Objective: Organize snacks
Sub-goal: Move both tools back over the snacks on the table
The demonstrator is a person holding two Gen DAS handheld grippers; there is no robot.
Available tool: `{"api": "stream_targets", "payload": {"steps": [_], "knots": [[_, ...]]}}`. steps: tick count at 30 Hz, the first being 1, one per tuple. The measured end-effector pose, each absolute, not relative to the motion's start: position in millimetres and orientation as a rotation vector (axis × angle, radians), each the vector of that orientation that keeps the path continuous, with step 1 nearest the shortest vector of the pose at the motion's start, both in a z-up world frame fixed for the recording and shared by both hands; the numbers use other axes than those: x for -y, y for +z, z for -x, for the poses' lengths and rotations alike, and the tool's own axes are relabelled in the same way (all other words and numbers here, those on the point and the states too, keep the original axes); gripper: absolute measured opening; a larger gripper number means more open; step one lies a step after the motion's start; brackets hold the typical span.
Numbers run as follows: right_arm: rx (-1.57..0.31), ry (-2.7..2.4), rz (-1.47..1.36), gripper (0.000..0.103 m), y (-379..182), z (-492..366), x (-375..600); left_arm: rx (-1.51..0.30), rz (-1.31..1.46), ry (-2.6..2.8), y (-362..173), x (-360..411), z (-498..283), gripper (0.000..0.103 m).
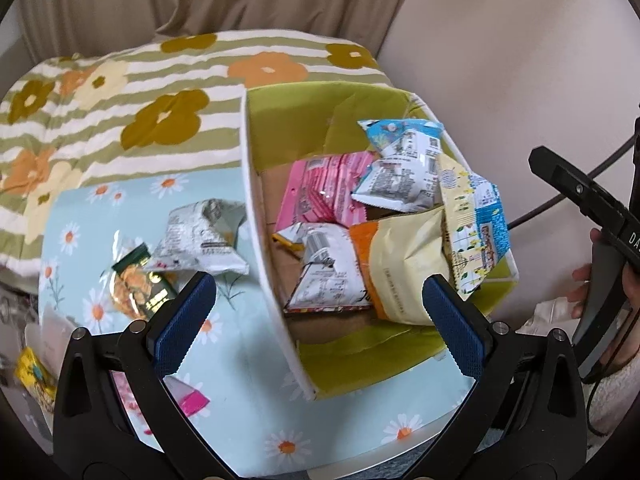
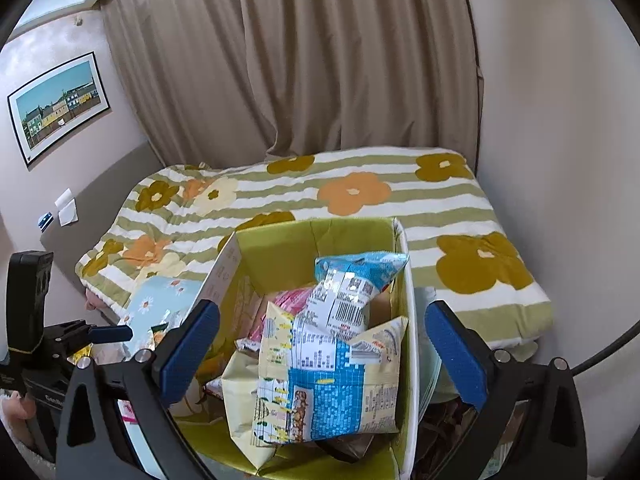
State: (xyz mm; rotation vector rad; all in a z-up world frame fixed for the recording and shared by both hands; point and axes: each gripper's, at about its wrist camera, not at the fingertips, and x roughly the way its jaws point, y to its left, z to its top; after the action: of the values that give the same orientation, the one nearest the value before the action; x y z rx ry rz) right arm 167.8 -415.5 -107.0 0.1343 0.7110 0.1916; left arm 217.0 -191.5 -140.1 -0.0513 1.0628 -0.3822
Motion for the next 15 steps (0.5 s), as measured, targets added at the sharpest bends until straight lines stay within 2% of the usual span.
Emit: {"api": "stream_targets", "payload": {"steps": [15], "knots": [[-0.696,0.278,-0.122,0.102,-82,-161,379,-0.988,0.043,-0.279,-105,150,-192,0.102]]}}
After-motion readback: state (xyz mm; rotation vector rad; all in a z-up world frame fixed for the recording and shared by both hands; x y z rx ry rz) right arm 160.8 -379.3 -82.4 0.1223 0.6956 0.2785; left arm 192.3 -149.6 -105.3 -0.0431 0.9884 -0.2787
